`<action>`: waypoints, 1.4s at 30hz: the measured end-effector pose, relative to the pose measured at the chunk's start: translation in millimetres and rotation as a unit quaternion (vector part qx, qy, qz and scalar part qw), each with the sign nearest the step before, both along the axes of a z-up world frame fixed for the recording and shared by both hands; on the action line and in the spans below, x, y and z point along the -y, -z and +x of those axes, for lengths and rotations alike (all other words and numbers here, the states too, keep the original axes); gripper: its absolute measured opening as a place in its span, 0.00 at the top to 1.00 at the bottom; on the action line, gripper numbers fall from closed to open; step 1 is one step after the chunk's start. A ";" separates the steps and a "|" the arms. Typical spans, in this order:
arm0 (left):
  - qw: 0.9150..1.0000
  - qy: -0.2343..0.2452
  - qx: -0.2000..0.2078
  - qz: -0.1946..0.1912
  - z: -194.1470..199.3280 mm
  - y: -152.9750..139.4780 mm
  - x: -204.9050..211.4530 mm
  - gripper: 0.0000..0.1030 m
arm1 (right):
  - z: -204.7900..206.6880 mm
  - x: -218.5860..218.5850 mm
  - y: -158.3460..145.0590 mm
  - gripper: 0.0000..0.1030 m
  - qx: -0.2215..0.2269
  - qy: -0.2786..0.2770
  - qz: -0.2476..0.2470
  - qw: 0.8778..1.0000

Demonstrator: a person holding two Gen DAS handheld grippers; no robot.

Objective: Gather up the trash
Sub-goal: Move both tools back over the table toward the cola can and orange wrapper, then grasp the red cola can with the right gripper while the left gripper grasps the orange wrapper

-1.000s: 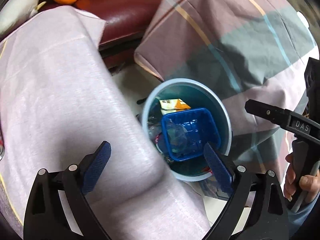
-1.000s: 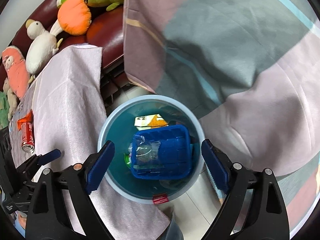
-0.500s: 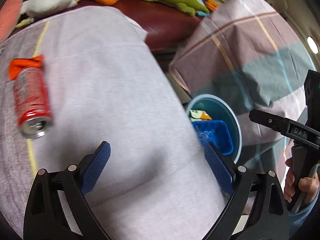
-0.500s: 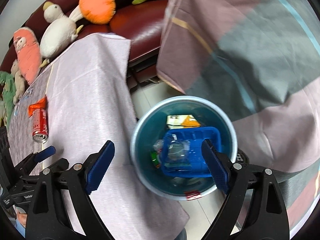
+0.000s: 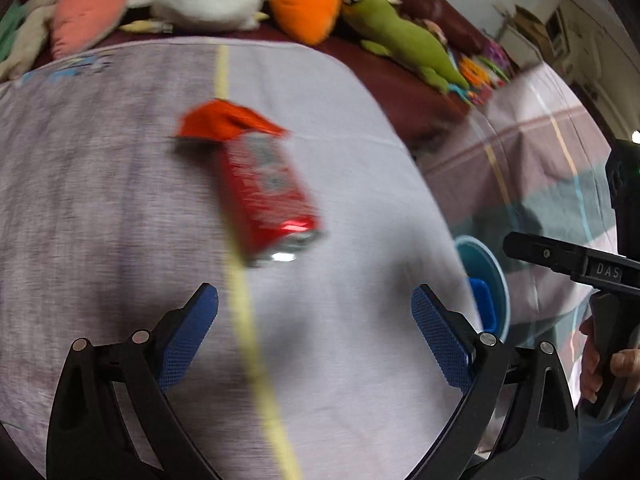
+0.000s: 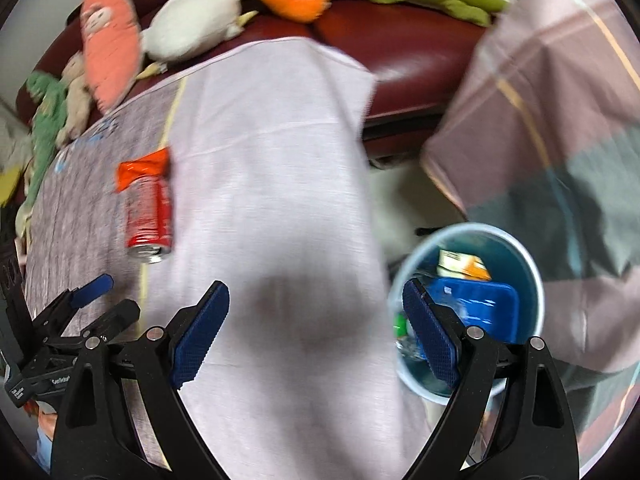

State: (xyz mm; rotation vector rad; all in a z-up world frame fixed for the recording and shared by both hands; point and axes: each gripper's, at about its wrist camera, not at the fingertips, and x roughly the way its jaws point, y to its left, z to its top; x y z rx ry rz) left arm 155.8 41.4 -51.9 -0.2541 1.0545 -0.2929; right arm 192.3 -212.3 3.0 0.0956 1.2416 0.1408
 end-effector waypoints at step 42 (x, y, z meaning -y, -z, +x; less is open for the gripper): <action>0.999 -0.029 -0.007 0.022 44.7 25.2 -102.9 0.05 | 67.7 -140.8 55.7 0.43 -0.057 -0.111 0.022 0.992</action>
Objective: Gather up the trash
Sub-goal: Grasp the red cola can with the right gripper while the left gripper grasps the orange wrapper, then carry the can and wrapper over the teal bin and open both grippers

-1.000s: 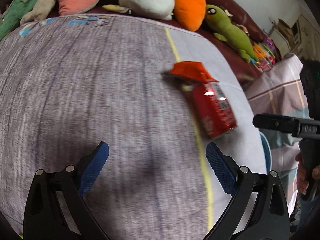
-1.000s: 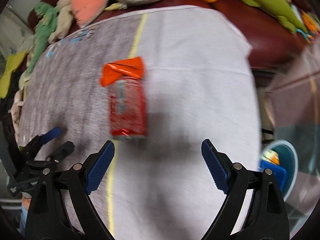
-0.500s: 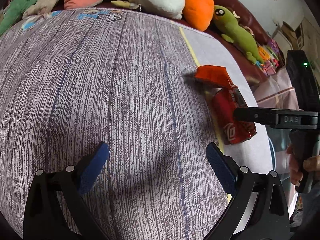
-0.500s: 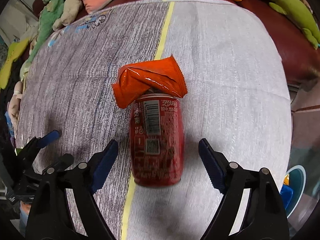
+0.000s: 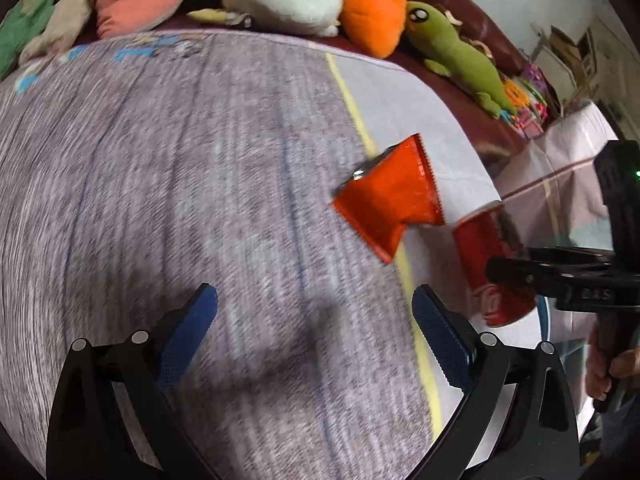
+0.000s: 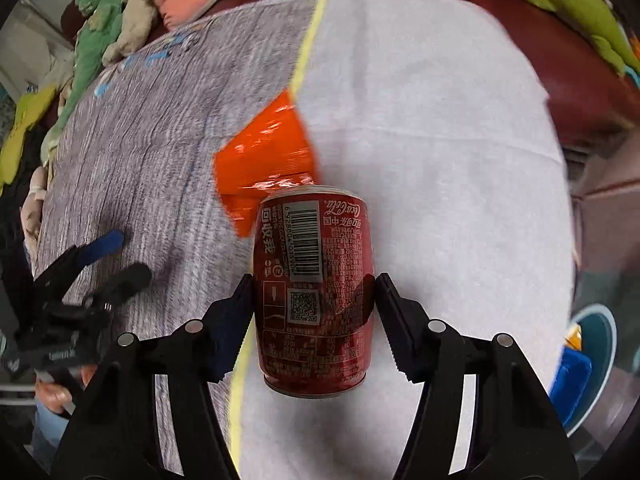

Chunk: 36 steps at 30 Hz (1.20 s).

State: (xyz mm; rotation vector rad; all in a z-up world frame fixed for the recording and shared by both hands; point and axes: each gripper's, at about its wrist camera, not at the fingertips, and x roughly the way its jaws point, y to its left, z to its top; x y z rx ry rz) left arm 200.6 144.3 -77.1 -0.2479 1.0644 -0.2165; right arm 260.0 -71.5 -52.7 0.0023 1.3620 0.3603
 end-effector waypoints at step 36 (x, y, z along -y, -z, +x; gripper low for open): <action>0.984 0.150 0.032 0.093 39.8 -5.1 125.9 0.55 | -2.7 124.4 -2.9 0.43 0.013 0.117 0.073 0.990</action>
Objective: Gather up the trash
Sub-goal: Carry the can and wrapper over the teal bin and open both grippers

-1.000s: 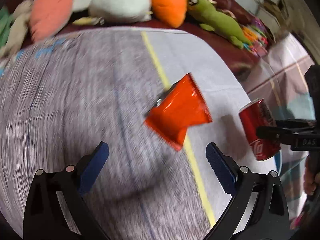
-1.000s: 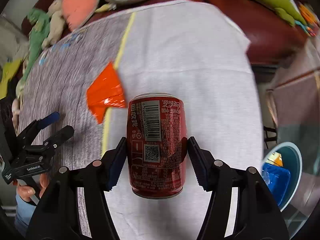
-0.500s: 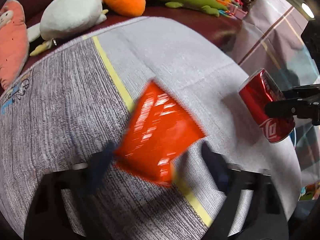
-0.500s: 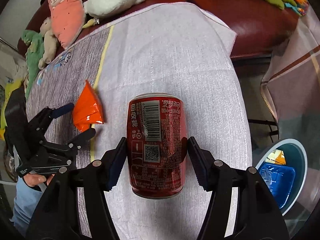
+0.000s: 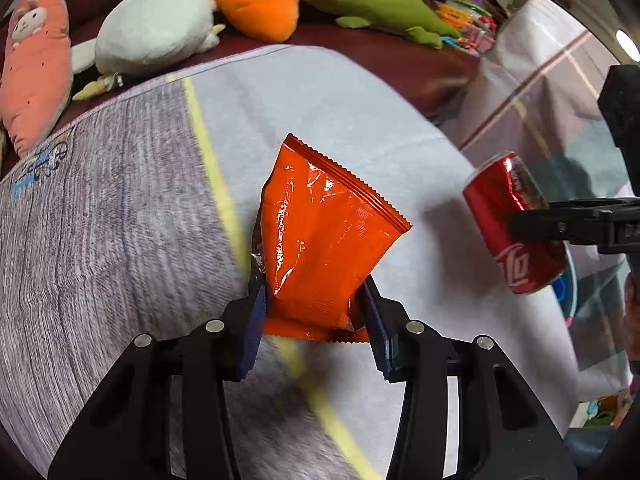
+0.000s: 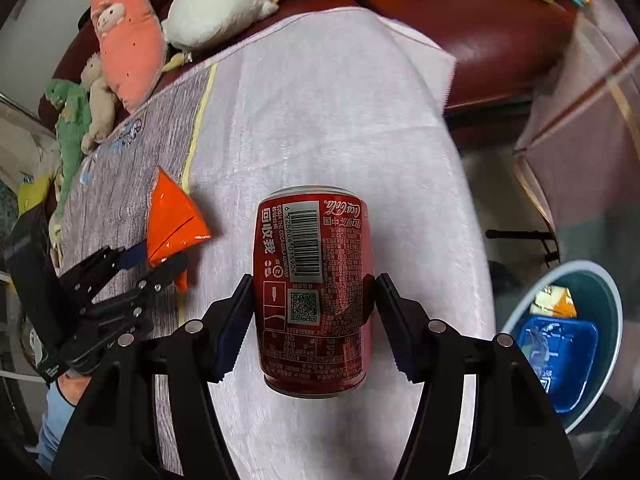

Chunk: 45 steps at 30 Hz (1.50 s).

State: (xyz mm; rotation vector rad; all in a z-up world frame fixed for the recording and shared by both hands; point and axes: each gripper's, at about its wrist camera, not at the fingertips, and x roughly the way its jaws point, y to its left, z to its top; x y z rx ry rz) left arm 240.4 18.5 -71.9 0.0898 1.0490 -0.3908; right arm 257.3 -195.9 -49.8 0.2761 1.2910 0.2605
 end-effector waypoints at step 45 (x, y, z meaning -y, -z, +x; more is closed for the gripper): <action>0.976 0.199 -0.078 0.042 -97.0 38.2 324.7 0.55 | -179.5 297.5 14.4 0.43 0.037 0.239 0.032 0.970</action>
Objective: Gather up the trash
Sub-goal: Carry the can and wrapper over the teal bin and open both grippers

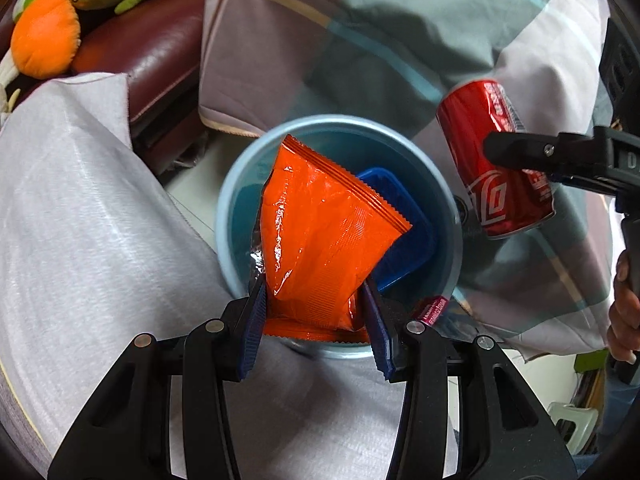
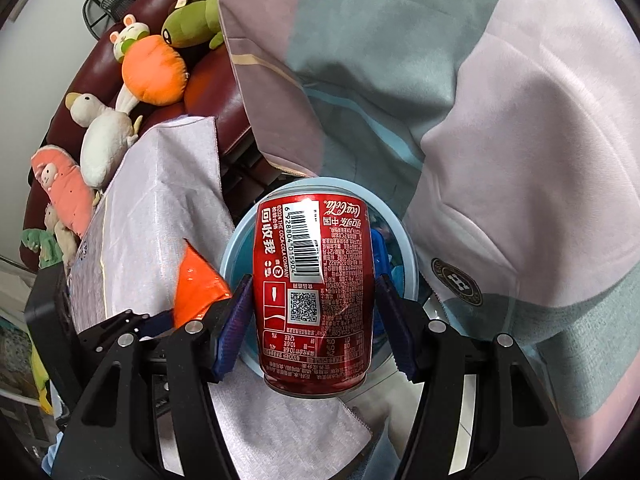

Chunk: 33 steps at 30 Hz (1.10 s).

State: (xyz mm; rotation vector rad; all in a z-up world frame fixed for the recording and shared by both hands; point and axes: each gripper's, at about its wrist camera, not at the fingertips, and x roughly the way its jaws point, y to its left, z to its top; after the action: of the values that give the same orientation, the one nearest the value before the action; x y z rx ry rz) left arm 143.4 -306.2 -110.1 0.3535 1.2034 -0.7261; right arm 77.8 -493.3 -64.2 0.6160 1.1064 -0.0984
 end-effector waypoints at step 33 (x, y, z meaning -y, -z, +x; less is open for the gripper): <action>0.993 -0.115 0.025 -0.029 2.1 -25.3 -63.8 0.04 | 22.1 -30.1 -12.6 0.43 -0.013 -0.037 -0.029 0.999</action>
State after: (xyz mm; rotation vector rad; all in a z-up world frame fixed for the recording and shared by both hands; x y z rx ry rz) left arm 145.5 -242.4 -84.8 0.1799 1.1499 -0.5488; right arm 99.9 -463.2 -51.6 0.5222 1.1467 -0.0749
